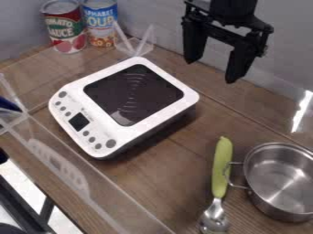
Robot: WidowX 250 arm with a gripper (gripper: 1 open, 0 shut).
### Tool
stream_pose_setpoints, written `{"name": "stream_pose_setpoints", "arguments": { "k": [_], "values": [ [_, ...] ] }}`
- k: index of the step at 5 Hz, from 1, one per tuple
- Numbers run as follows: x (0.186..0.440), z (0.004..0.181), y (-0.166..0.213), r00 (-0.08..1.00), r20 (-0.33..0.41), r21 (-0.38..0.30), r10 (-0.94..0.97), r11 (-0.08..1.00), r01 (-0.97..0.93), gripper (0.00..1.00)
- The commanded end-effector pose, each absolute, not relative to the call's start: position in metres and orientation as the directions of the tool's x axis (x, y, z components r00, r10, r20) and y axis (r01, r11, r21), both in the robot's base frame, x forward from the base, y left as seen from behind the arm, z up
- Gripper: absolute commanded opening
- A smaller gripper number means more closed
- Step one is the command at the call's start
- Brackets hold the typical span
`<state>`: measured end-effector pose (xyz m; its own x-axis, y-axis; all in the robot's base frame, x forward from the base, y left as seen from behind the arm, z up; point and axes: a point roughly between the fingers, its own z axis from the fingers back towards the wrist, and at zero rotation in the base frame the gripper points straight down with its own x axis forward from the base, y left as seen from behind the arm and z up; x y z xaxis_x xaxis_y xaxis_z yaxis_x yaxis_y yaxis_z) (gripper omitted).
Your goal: Remove silver pot from the white and black stove top and place it on the table
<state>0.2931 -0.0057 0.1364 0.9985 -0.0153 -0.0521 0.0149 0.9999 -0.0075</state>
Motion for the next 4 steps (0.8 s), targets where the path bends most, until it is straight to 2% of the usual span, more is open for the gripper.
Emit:
{"name": "stream_pose_setpoints", "arguments": {
  "k": [1, 4],
  "values": [
    [0.298, 0.129, -0.019, 0.998, -0.067, -0.01, -0.008, 1.0, 0.007, 1.0],
    [0.295, 0.118, -0.054, 0.982, -0.1, -0.033, -0.162, 0.987, 0.16, 1.0]
  ]
}}
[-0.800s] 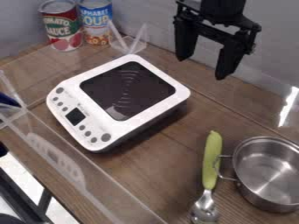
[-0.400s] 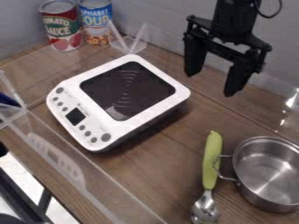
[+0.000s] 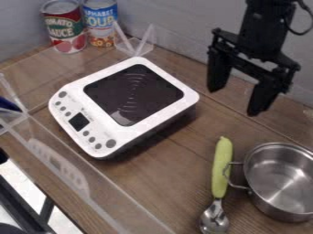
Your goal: Remove silver pot from the white and black stove top and place it on the table
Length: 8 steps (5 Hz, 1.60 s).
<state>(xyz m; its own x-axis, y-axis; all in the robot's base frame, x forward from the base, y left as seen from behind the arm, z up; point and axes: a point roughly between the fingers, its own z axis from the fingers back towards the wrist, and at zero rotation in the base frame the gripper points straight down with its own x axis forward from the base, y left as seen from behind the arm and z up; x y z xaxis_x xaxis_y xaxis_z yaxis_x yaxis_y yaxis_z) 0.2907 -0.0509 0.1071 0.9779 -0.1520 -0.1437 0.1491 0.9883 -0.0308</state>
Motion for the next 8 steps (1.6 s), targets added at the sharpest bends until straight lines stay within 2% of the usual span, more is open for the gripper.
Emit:
{"name": "stream_pose_setpoints", "arguments": {
  "k": [1, 2, 4, 5, 8],
  "values": [
    [0.295, 0.111, -0.066, 0.974, -0.101, -0.044, -0.201, 0.979, 0.198, 1.0],
    [0.294, 0.101, -0.078, 0.964, -0.097, -0.05, -0.247, 0.969, 0.244, 1.0],
    [0.291, 0.057, -0.12, 0.914, -0.074, -0.066, -0.398, 0.917, 0.394, 1.0],
    [0.293, 0.049, -0.125, 0.906, -0.067, -0.071, -0.418, 0.908, 0.414, 1.0],
    [0.31, 0.051, -0.124, 0.931, -0.084, -0.09, -0.355, 0.933, 0.347, 1.0]
  ]
}}
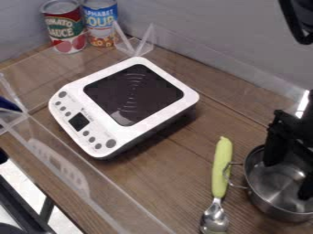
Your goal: Remove silver pot from the white and black stove top and place it on the table
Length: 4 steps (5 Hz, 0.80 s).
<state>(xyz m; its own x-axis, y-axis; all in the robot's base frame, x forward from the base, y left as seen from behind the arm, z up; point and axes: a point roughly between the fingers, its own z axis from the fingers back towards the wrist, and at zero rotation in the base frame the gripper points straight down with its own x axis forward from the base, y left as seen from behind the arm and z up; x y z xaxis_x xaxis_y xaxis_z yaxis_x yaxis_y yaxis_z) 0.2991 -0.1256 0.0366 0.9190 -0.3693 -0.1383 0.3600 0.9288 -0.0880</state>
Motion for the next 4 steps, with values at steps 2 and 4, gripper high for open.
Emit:
{"name": "stream_pose_setpoints", "arguments": {
  "k": [2, 4],
  "values": [
    [0.322, 0.052, -0.122, 0.906, -0.1, -0.105, -0.412, 0.91, 0.402, 1.0],
    [0.33, 0.053, -0.126, 0.84, -0.124, -0.12, -0.529, 0.848, 0.516, 1.0]
  ]
}}
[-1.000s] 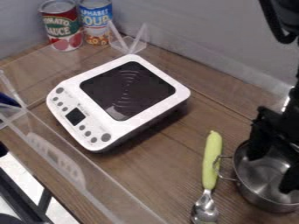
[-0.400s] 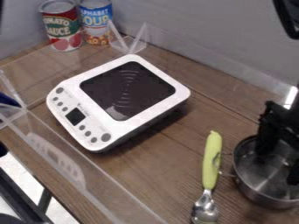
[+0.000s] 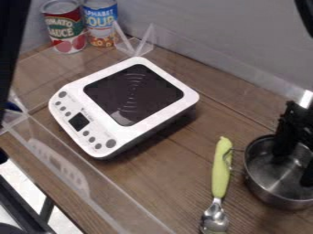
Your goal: Remove silver pot from the white and black stove top and place it on the table
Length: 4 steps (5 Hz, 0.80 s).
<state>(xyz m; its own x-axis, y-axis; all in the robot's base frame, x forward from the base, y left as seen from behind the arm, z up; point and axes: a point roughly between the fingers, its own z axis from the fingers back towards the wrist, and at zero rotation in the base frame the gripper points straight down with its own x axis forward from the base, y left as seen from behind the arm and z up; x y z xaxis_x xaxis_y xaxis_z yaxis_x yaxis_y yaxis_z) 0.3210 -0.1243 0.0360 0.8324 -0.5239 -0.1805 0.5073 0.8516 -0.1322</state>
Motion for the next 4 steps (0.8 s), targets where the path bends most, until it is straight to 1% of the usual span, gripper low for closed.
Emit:
{"name": "stream_pose_setpoints", "arguments": {
  "k": [1, 4],
  "values": [
    [0.332, 0.054, -0.13, 0.82, -0.136, -0.128, -0.556, 0.831, 0.542, 1.0],
    [0.32, 0.052, -0.132, 0.853, -0.171, -0.153, -0.493, 0.869, 0.471, 1.0]
  ]
}}
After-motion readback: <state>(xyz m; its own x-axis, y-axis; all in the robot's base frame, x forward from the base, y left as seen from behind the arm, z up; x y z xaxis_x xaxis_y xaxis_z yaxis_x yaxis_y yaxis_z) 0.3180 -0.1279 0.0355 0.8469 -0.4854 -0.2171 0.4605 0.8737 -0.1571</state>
